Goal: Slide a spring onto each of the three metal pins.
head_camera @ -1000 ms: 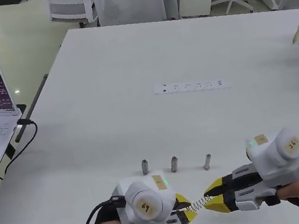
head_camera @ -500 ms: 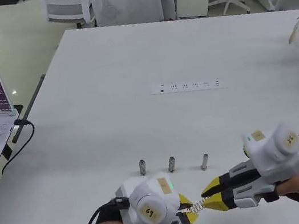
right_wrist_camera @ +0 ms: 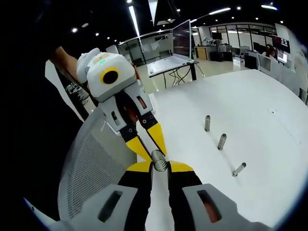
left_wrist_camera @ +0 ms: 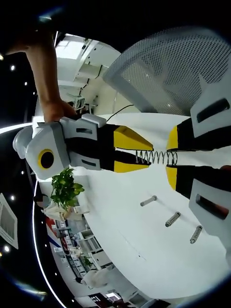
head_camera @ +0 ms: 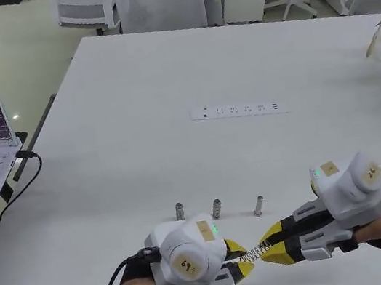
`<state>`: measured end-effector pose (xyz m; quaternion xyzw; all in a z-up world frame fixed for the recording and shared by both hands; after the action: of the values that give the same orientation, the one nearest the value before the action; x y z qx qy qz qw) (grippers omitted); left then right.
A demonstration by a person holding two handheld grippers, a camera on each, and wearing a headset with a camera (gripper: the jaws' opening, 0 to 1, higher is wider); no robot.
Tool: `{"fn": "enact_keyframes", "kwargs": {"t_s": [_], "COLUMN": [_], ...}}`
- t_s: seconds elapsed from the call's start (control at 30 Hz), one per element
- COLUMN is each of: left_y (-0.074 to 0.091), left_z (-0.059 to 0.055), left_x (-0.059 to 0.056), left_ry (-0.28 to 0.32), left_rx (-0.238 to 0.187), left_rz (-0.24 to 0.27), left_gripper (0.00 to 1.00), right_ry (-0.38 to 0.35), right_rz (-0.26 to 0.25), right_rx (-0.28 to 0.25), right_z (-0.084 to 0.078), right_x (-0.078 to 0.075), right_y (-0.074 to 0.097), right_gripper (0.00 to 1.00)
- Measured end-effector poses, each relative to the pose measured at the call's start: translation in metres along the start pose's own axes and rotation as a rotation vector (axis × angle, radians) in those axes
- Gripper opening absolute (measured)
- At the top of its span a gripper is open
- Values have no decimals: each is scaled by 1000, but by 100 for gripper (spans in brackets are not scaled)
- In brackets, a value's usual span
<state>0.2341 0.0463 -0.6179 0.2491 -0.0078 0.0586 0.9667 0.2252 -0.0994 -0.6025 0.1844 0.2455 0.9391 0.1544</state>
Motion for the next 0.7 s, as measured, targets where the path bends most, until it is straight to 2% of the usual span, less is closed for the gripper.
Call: {"fn": "enact_keyframes", "kwargs": {"t_s": [0.27,0.53,0.7], "left_y": [-2,-7,-10], "left_z": [1,2,7], "left_x": [-2,-1,3], "left_ry": [-5,31,72], "left_rx": [-3,-24,-58], "left_rz": [-19,-30,-26], "left_gripper": [2,2,2], "right_ry": [-7,19,26], "right_rz": [12,6,-6], "right_rx": [-6,35,41], "right_z": [6,11,18], "right_x": [4,4,2], "right_y": [-1,2,6], "right_gripper": [8,8,8]}}
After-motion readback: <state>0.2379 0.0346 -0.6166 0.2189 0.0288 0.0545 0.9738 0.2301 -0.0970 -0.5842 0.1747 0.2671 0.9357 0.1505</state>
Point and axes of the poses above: the centre of the closed fingertips' face, and the gripper's own axes: y roughly backward along the fingers, x roughly to its left, z roughly out of its top, the point moved 9 cm from there along y, roughly backward along the fingers, and after that the axes turned 5 degrees about -x, right-handed, at the moved point
